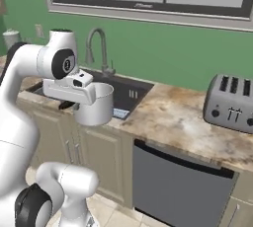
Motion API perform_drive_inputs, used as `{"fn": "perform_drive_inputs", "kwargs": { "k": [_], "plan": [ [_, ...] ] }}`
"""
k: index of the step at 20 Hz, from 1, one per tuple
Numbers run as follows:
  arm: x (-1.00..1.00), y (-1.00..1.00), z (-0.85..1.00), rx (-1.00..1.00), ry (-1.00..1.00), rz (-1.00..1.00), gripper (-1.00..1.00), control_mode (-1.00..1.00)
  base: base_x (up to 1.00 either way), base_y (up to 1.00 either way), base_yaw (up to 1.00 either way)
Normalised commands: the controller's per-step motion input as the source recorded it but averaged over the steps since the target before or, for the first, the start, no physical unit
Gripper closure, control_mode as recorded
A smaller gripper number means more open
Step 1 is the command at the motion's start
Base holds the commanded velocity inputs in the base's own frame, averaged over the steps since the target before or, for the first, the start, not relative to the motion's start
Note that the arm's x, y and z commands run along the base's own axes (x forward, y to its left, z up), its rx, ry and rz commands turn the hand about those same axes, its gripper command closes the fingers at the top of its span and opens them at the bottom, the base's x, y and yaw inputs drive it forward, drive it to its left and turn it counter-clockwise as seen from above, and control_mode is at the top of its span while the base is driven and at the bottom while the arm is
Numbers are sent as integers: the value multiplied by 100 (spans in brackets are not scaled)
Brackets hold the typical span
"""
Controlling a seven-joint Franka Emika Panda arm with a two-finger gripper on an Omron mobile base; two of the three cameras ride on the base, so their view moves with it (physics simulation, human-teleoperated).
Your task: Pick the bowl and saucepan and place them in the sink. Then turn on the water.
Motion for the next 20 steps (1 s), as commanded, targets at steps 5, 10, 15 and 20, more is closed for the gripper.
{"fn": "perform_drive_inputs", "kwargs": {
  "k": [5, 10, 15, 20],
  "plan": [
    [0, 0, 0, 0, 0, 0, 100, 100, 55, 13, -36],
    [0, 0, 0, 0, 0, 0, 100, 100, 57, 17, -35],
    [0, 0, 0, 0, 0, 0, 100, 100, 35, 34, -25],
    [0, 0, 0, 0, 0, 0, 100, 100, 4, 47, -11]
  ]
}}
